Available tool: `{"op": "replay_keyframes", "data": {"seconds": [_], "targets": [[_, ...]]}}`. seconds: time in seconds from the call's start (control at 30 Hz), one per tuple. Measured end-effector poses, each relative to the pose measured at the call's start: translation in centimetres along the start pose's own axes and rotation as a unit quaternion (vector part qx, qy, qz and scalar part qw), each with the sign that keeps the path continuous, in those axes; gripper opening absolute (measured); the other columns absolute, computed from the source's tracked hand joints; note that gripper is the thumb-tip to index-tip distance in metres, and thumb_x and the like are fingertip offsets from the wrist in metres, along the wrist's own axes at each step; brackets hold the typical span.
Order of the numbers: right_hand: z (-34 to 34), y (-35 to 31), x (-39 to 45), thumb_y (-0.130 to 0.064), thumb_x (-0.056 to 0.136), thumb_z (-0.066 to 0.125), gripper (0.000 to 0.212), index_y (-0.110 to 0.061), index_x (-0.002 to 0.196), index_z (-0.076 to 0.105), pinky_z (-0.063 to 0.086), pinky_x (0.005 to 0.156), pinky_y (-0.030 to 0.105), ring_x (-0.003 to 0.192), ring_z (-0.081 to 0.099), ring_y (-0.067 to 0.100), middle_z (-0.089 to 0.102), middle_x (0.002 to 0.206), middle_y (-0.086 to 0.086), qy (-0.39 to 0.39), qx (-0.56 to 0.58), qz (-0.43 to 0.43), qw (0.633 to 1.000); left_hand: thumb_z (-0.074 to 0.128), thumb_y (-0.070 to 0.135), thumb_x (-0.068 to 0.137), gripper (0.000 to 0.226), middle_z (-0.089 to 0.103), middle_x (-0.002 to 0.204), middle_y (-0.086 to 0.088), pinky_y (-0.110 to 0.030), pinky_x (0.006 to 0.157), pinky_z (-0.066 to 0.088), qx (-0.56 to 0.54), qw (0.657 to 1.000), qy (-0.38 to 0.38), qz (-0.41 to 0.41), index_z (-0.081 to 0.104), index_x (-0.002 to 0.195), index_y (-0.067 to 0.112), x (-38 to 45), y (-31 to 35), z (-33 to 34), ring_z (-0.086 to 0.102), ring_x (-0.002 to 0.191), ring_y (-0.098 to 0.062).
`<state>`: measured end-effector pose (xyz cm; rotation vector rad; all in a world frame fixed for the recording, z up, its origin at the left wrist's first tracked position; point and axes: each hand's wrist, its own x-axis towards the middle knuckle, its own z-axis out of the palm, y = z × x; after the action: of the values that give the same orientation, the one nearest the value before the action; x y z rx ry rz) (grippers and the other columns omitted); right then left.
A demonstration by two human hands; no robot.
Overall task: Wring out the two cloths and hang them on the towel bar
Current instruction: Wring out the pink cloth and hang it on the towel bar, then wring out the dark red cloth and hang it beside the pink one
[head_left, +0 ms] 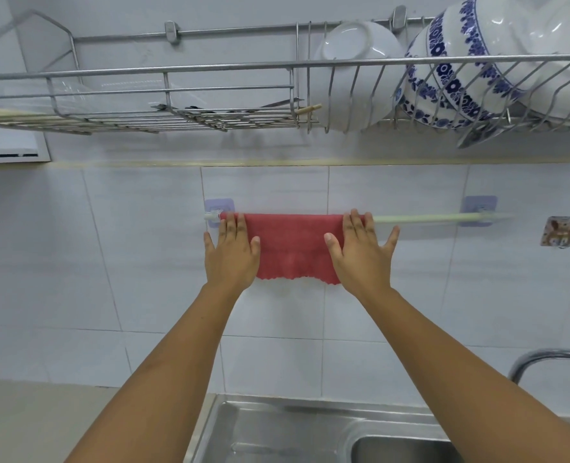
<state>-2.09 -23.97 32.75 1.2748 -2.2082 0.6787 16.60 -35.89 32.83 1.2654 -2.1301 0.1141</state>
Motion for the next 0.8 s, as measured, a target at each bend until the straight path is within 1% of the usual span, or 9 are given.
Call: {"op": "replay_keyframes", "data": {"seconds": [0.13,0.2,0.27,0.4,0.5,0.6,0.7,0.73,0.8], "targets": [[0.0,1.2,-1.8,-0.045,0.101,0.018,0.06,-0.016,0.153,0.016,-0.008,0.116,0.06,0.15,0.004,0.019,0.012,0.162,-0.001,-0.005,0.02,0.013,1.0,0.02,0.041,0.102,0.06,0.004,0.163,-0.009,-0.049,0.12,0.003,-0.026,1.0,0.013,-0.01,0.01,0.154,0.012,-1.5,0.5,0.3,0.004,0.15,-0.02],[0.7,2.5,-3.8,-0.041,0.101,0.021,0.057,-0.017,0.153,0.016,-0.005,0.117,0.059,0.15,0.005,0.02,0.013,0.162,0.0,-0.027,0.017,0.022,0.999,0.021,0.042,0.102,0.06,0.006,0.162,-0.008,-0.047,0.12,0.002,-0.027,1.0,-0.001,0.002,0.012,0.154,0.013,-3.4,1.2,1.3,0.006,0.15,-0.021],[1.6,4.1,-6.1,-0.039,0.101,0.024,0.056,-0.017,0.152,0.018,-0.001,0.118,0.057,0.15,0.005,0.022,0.013,0.162,0.001,-0.059,0.006,0.031,0.998,0.022,0.042,0.102,0.06,0.007,0.162,-0.009,-0.048,0.12,0.003,-0.019,0.999,-0.039,0.015,0.013,0.154,0.013,-5.8,1.9,3.1,0.007,0.15,-0.023],[3.0,7.9,-11.6,-0.038,0.102,0.028,0.053,-0.018,0.151,0.022,0.005,0.119,0.053,0.149,0.008,0.024,0.013,0.162,0.002,-0.132,-0.005,0.047,0.99,0.019,0.043,0.102,0.06,0.006,0.162,-0.01,-0.05,0.12,0.005,0.011,0.989,-0.142,0.038,0.011,0.153,0.012,-11.4,2.9,7.2,0.007,0.15,-0.025],[3.9,11.1,-16.1,-0.039,0.101,0.03,0.054,-0.018,0.15,0.024,0.011,0.119,0.05,0.147,0.018,0.024,0.016,0.162,0.002,-0.199,-0.019,0.059,0.978,0.014,0.044,0.102,0.061,0.0,0.163,-0.01,-0.049,0.12,0.004,0.02,0.974,-0.222,0.035,0.004,0.154,0.012,-15.7,3.8,9.9,0.004,0.15,-0.024],[4.5,14.6,-20.3,-0.039,0.101,0.032,0.053,-0.016,0.149,0.028,0.018,0.117,0.048,0.142,0.028,0.026,0.019,0.161,0.005,-0.256,-0.038,0.078,0.963,0.015,0.044,0.102,0.061,-0.001,0.163,-0.01,-0.05,0.12,0.004,0.02,0.957,-0.286,0.038,0.005,0.154,0.012,-19.4,5.1,12.2,0.004,0.15,-0.025],[4.6,18.1,-24.6,-0.038,0.098,0.034,0.05,-0.015,0.142,0.039,0.032,0.11,0.047,0.132,0.042,0.031,0.032,0.155,0.007,-0.284,-0.063,0.1,0.951,0.018,0.043,0.102,0.061,0.002,0.162,-0.011,-0.05,0.119,0.008,0.033,0.936,-0.343,0.074,0.009,0.154,0.012,-23.3,6.5,14.2,0.007,0.149,-0.026],[4.6,19.0,-25.8,-0.038,0.097,0.035,0.049,-0.015,0.14,0.042,0.035,0.108,0.046,0.13,0.045,0.031,0.037,0.152,0.007,-0.29,-0.07,0.105,0.949,0.02,0.043,0.102,0.06,0.003,0.162,-0.011,-0.05,0.119,0.009,0.033,0.928,-0.363,0.081,0.01,0.153,0.012,-24.5,6.9,14.8,0.007,0.149,-0.026],[4.3,20.5,-28.2,-0.039,0.095,0.038,0.049,-0.017,0.138,0.044,0.036,0.107,0.045,0.129,0.045,0.03,0.04,0.149,0.006,-0.296,-0.075,0.123,0.944,0.022,0.042,0.102,0.059,0.008,0.162,-0.011,-0.05,0.118,0.012,0.025,0.917,-0.389,0.081,0.013,0.152,0.012,-26.6,7.7,15.8,0.01,0.149,-0.025]]}}
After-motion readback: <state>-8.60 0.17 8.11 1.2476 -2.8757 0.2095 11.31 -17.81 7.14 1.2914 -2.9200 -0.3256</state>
